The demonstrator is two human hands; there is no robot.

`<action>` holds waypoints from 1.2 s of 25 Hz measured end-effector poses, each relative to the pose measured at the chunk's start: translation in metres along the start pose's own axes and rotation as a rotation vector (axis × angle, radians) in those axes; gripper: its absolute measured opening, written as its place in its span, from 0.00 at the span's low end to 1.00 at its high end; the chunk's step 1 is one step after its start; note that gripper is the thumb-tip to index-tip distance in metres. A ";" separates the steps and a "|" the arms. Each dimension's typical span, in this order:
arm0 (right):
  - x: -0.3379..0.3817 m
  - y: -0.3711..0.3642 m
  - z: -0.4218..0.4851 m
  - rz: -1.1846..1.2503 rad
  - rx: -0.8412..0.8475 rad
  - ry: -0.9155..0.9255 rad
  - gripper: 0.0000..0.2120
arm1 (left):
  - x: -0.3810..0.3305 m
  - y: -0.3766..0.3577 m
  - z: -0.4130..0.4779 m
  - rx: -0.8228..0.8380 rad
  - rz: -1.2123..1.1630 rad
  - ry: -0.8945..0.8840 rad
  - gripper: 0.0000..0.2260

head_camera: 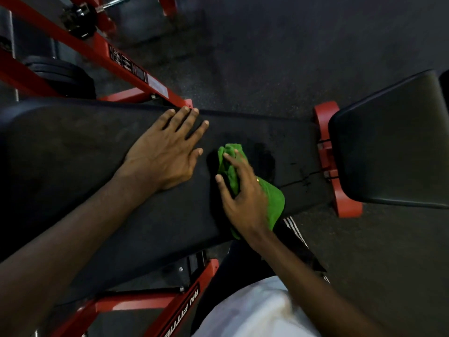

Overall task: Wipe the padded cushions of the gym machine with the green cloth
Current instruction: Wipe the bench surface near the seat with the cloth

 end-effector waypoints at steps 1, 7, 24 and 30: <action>0.000 0.001 -0.004 -0.010 0.009 0.026 0.21 | 0.000 0.000 0.000 -0.002 0.007 0.000 0.31; -0.025 0.016 0.033 -0.035 -0.123 -0.135 0.23 | 0.000 0.002 -0.001 -0.037 0.035 0.007 0.29; -0.037 0.026 -0.023 -0.221 -0.195 -0.194 0.22 | -0.001 0.001 0.003 -0.008 0.091 0.008 0.30; -0.048 0.025 0.000 -0.184 -0.190 -0.148 0.23 | -0.002 -0.001 0.002 0.033 0.100 -0.006 0.37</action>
Point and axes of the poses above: each hand's wrist, its own z-axis towards the middle knuckle, its own y-axis out of the back of the hand, x = y × z, the point moved 9 cm from there along z, towards the middle knuckle, and after that the axes turned 10 degrees about z, right-handed, at the moved point
